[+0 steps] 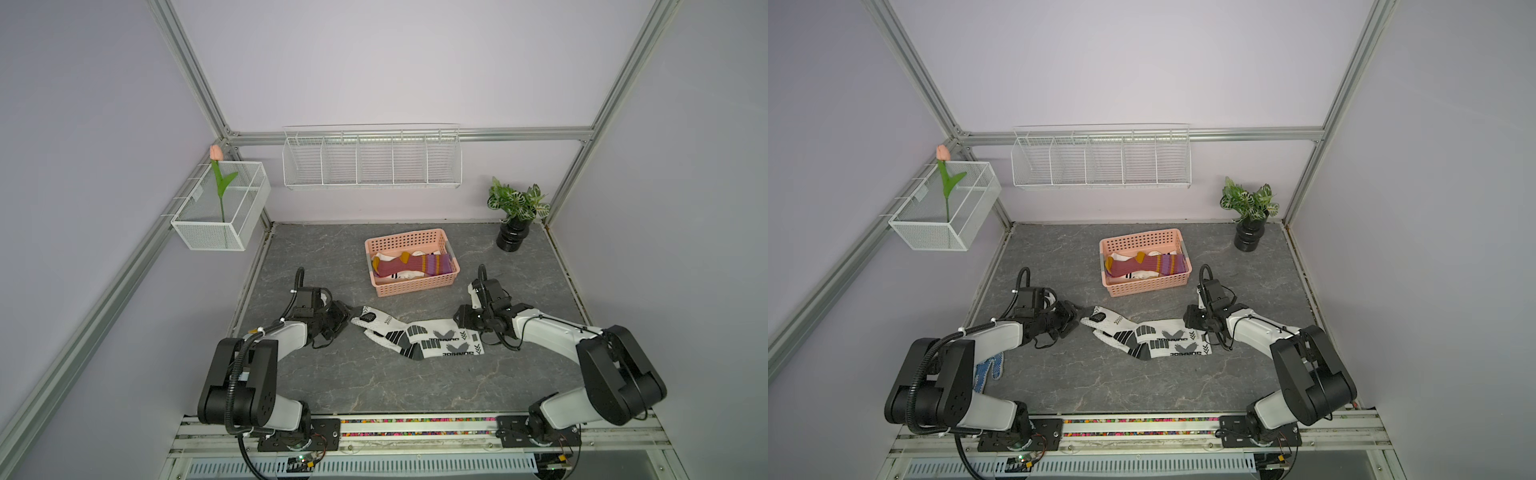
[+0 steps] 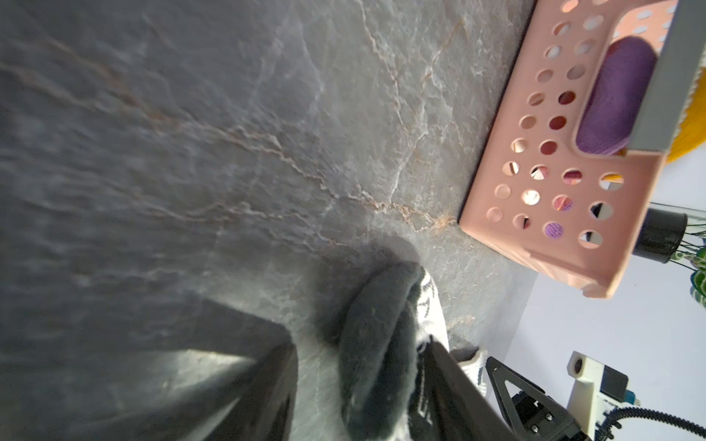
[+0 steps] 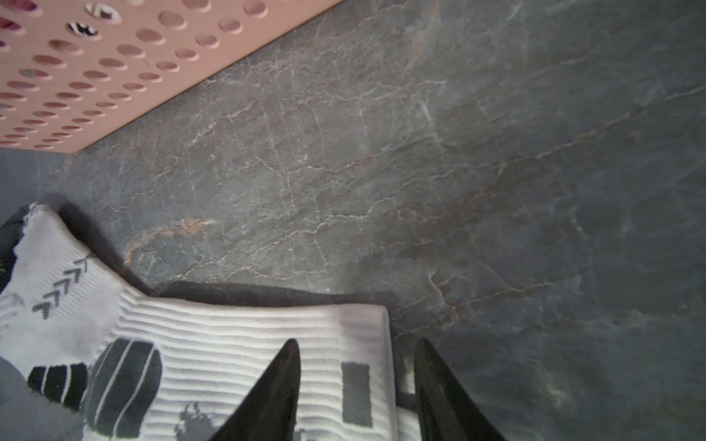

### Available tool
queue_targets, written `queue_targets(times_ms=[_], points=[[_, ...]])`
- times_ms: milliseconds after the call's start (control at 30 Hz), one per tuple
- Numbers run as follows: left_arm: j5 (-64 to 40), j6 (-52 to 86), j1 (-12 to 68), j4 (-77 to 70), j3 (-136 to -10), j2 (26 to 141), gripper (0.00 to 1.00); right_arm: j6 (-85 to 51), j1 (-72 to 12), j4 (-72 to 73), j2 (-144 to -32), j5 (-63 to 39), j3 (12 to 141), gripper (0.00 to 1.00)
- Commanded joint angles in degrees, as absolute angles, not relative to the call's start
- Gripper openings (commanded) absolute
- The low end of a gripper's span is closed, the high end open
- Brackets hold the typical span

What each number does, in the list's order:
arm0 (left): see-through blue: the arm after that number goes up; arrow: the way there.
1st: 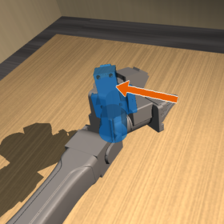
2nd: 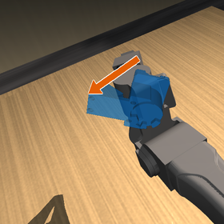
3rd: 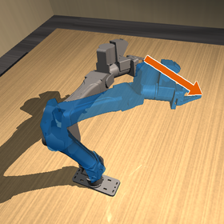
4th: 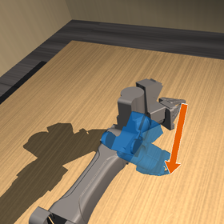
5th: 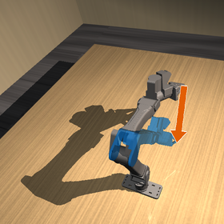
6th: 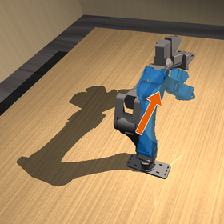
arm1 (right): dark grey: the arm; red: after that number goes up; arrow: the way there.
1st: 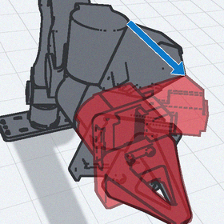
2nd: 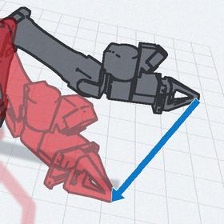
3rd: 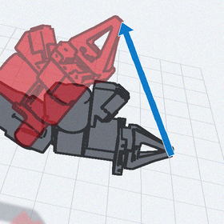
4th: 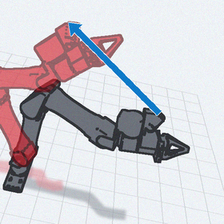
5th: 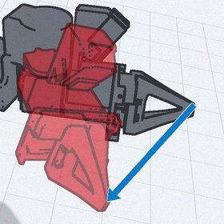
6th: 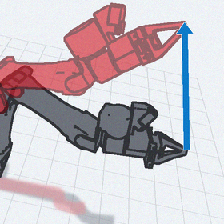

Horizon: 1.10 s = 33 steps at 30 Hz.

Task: Place the socks together as a pair
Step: Pick up the sock.

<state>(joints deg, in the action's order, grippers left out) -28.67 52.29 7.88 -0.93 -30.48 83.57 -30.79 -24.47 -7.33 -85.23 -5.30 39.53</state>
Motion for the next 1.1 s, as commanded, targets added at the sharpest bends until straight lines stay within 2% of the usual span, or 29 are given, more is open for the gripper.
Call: queue_targets(times_ms=[0,433,633,767,933,1067], points=[[-28.5,53.4,8.1,-1.3,-29.5,82.7,0.53,-29.9,-24.3,-6.4,-86.5,-6.1,40.3,0.5],[-29.0,54.2,8.2,-2.7,-29.8,82.3,0.33,-31.0,-26.1,-3.3,-88.4,-7.1,38.2,0.44],[-29.9,54.2,8.2,-3.4,-30.3,83.1,0.27,-30.4,-26.4,-3.3,-87.6,-7.4,38.9,0.27],[-30.5,54.6,8.2,-3.9,-30.2,82.5,0.17,-30.0,-26.6,-4.4,-86.9,-7.3,39.7,0.18],[-30.9,54.6,8.2,-3.1,-31.0,81.0,0.0,-29.4,-26.9,-6.5,-84.1,-6.5,40.5,0.13],[-30.6,53.1,8.2,-0.7,-32.6,79.3,0.0,-29.3,-27.1,-7.6,-80.7,-6.2,40.6,0.07]])
